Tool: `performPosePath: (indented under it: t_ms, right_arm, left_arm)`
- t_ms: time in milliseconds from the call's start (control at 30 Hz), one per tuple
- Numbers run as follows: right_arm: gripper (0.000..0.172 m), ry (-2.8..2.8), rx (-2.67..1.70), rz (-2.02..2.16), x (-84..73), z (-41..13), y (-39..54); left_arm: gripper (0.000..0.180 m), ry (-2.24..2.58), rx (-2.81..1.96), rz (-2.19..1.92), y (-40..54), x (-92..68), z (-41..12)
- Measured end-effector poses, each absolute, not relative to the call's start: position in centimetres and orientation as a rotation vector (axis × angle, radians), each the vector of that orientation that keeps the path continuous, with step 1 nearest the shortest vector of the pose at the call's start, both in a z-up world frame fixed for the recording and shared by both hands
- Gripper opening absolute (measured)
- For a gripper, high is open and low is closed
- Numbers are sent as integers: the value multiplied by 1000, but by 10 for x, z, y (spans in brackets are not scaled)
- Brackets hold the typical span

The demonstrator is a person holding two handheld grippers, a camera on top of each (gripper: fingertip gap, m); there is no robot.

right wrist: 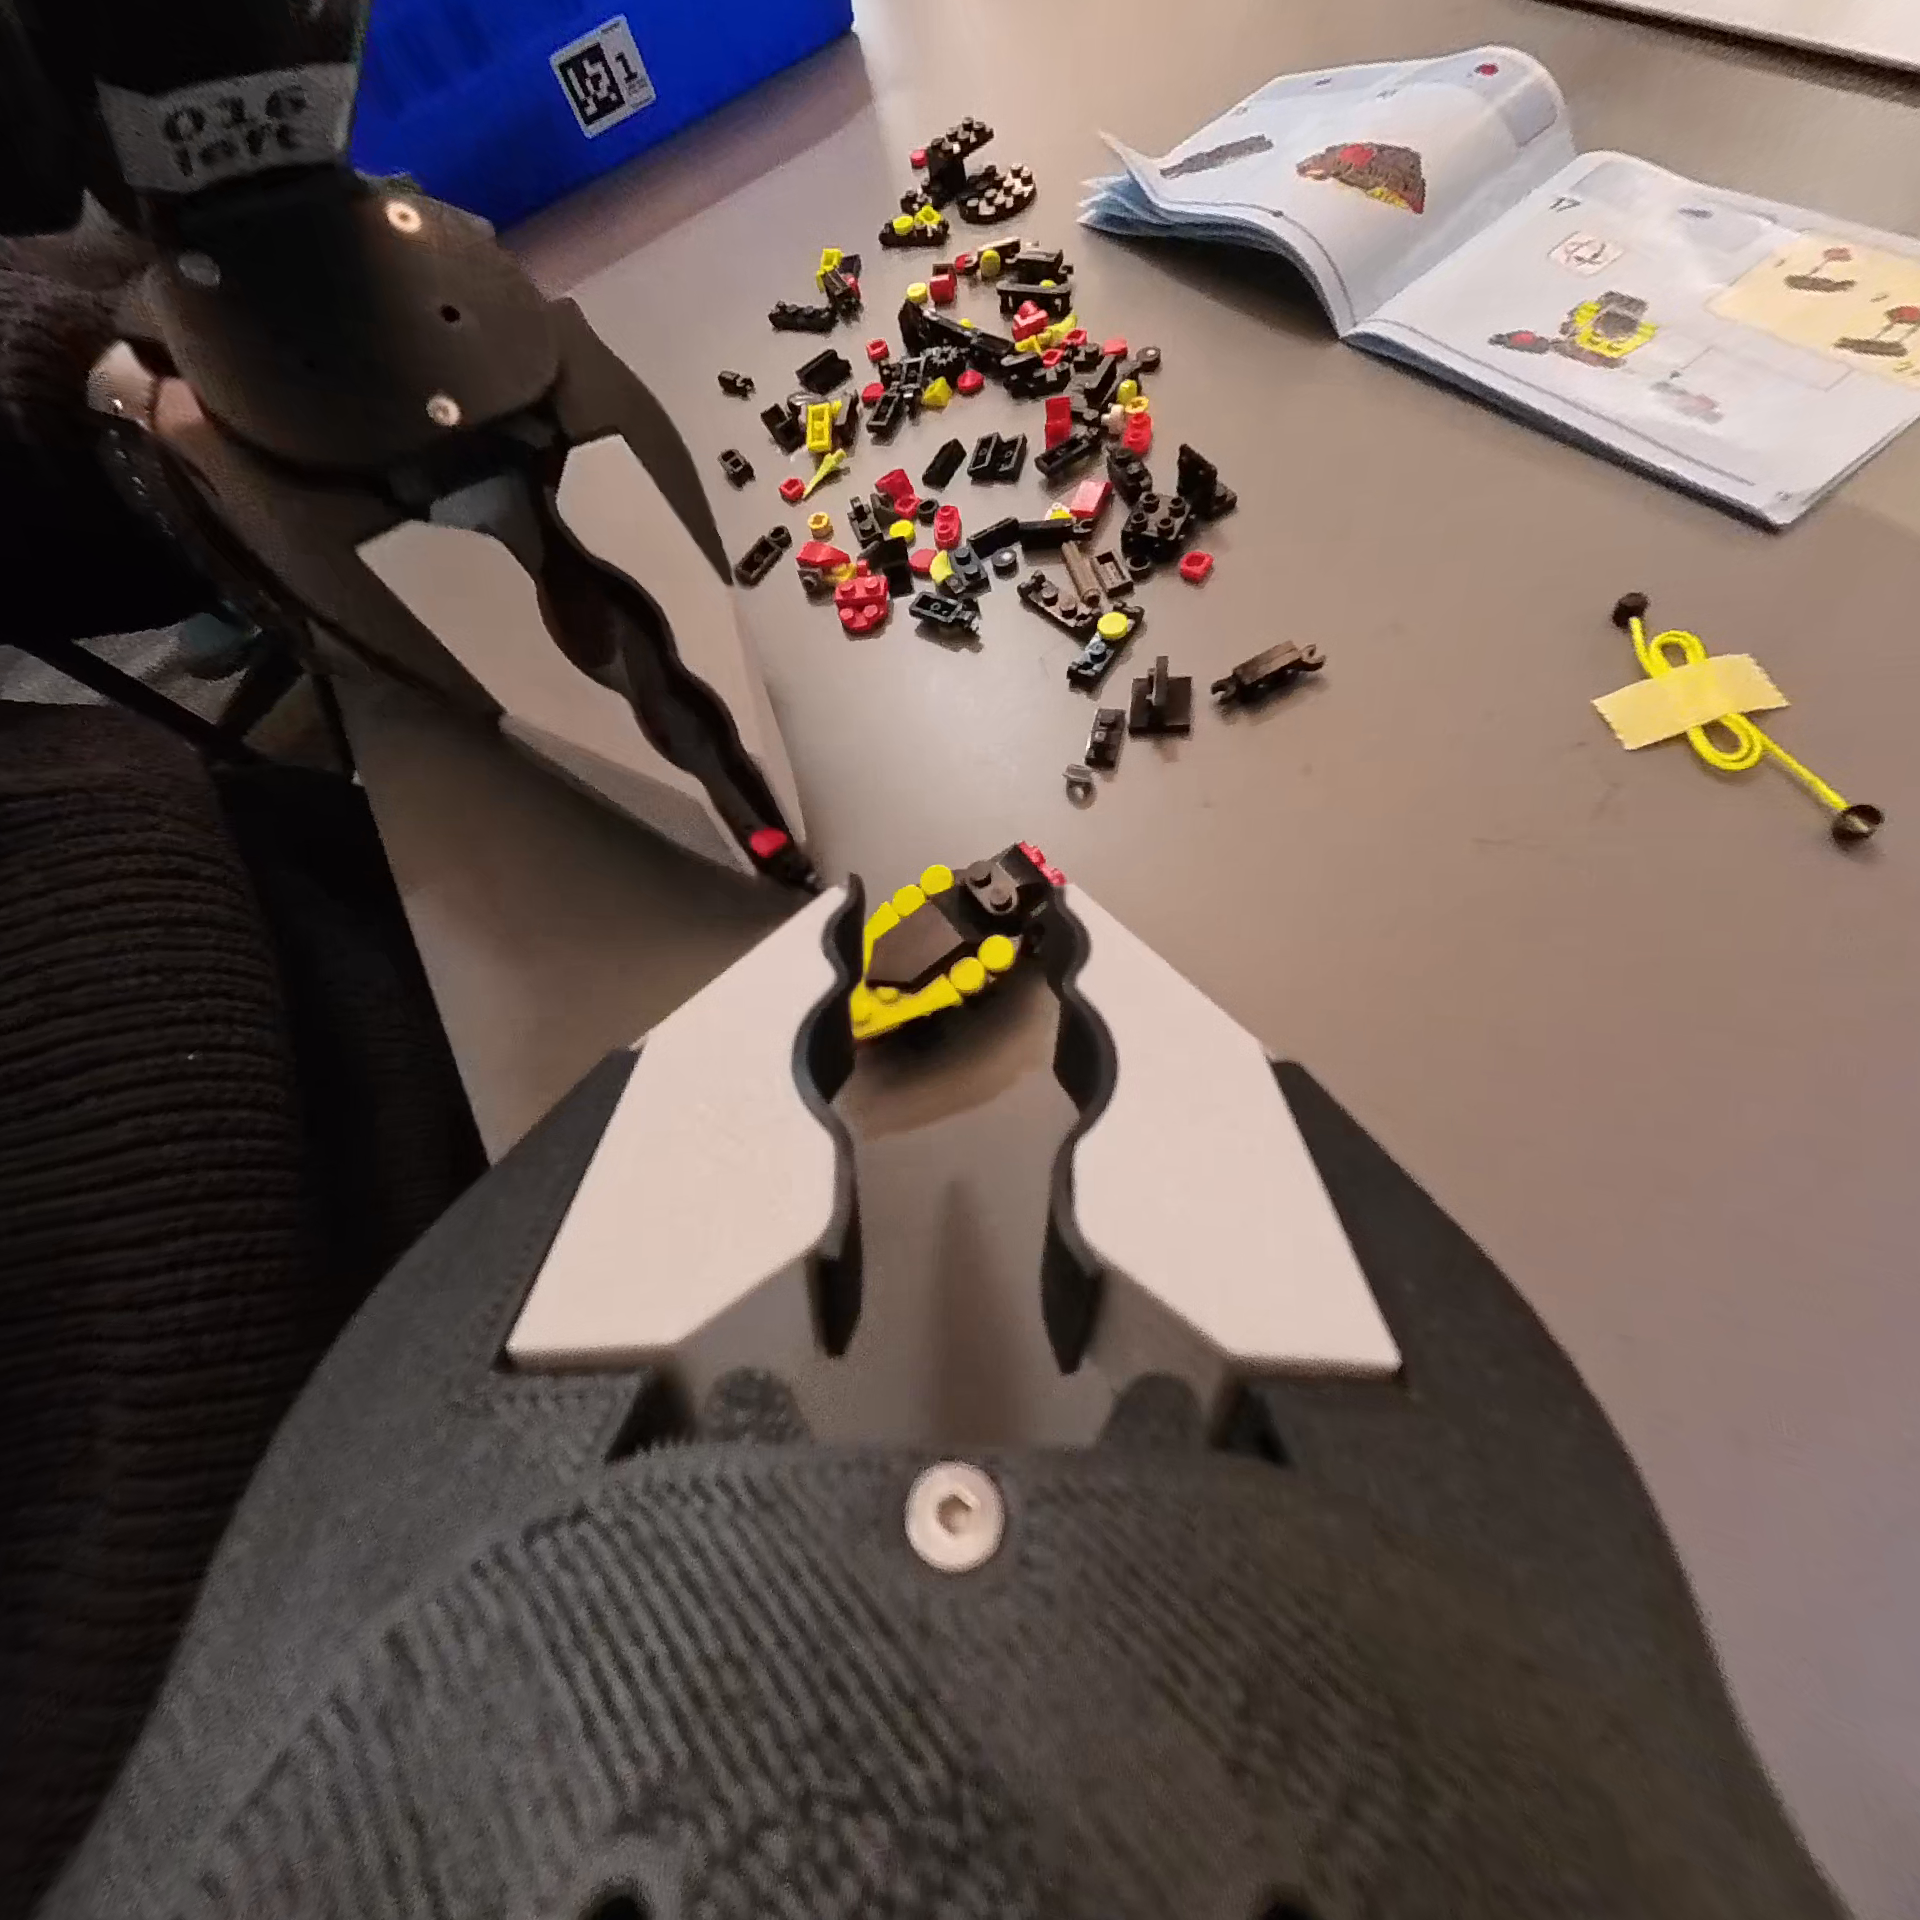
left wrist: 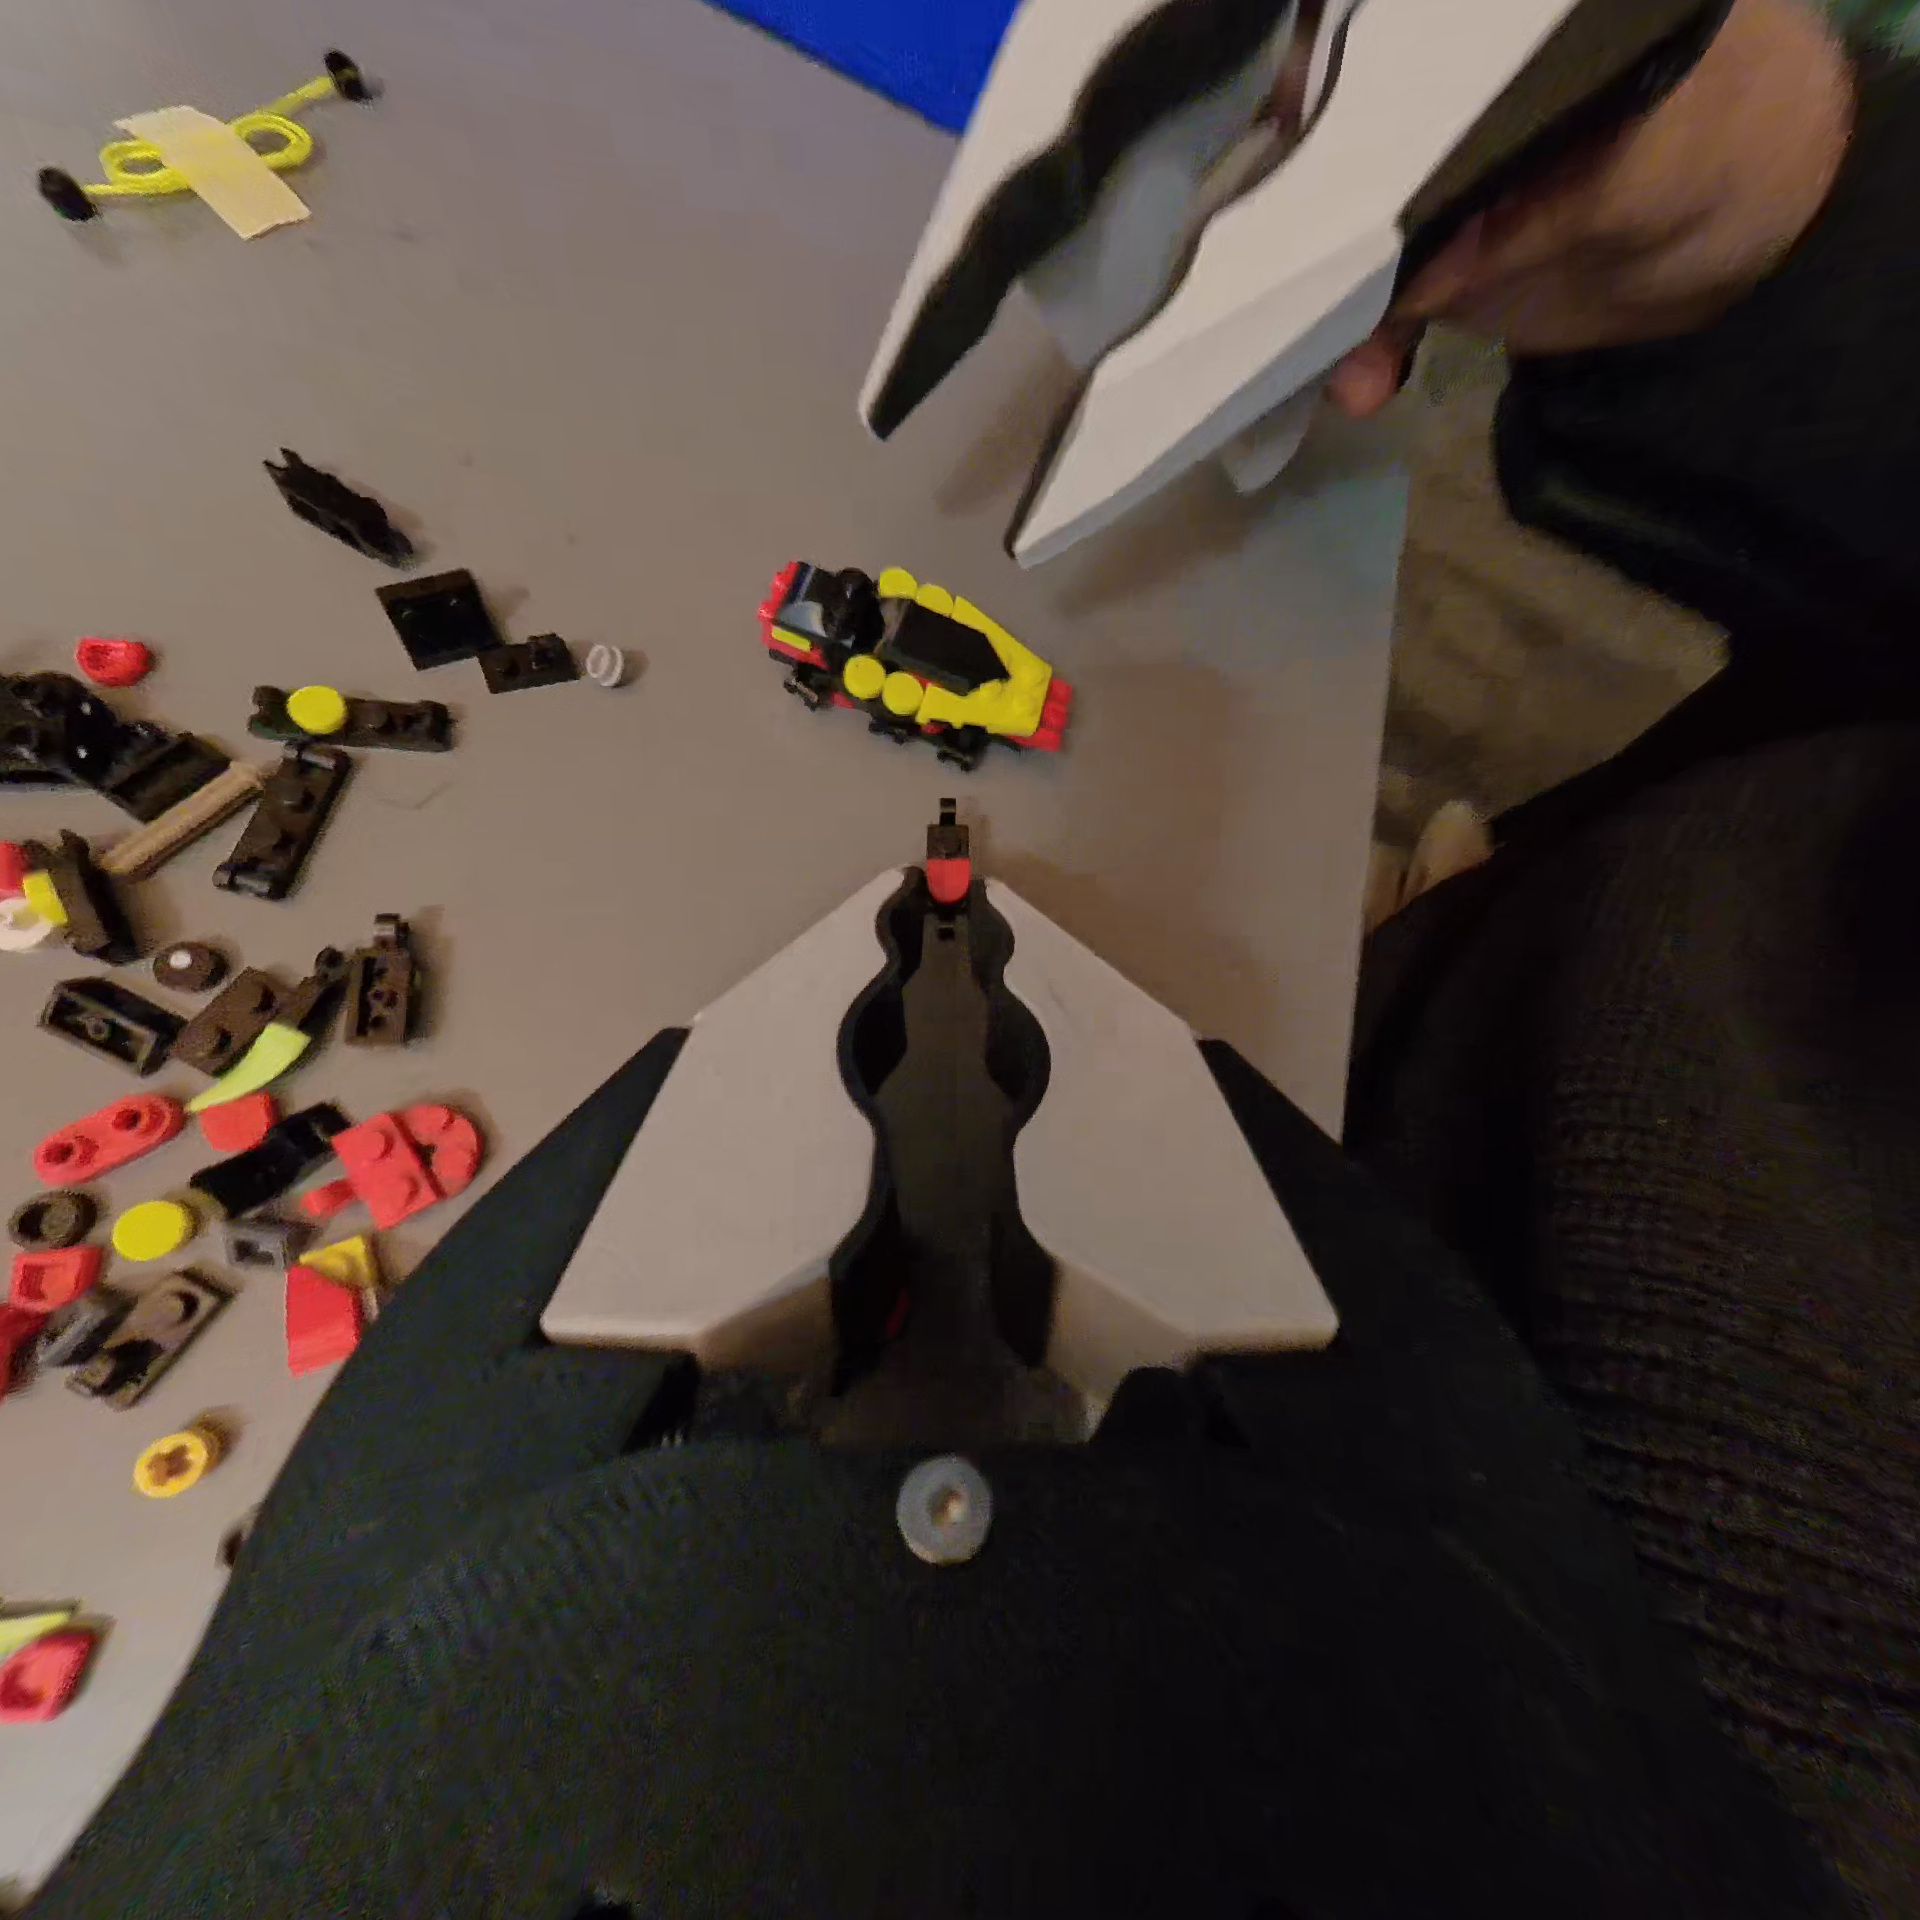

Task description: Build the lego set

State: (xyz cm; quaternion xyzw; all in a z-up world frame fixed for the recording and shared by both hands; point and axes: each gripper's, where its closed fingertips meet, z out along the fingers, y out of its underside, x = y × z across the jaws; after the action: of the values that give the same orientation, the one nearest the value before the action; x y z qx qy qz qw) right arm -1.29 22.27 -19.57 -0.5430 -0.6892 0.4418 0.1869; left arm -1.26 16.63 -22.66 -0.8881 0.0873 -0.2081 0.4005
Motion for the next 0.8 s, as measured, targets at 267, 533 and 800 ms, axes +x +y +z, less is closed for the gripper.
performPosePath:
  t_ms: [267, 533, 800]
  right_arm:
    - [33, -1883, -1588, 1298, -14, -194, 230]
    - [34, -1890, -1588, 1271, -14, -196, 232]
    - [35, -1889, -1603, 1263, -14, -199, 234]
  left_arm:
    - [5, -123, -1854, -1111, 169, -24, -165]
    - [5, 7, -2022, -860, 170, -20, -194]
    - [5, -18, -2055, -875, 170, -20, -204]
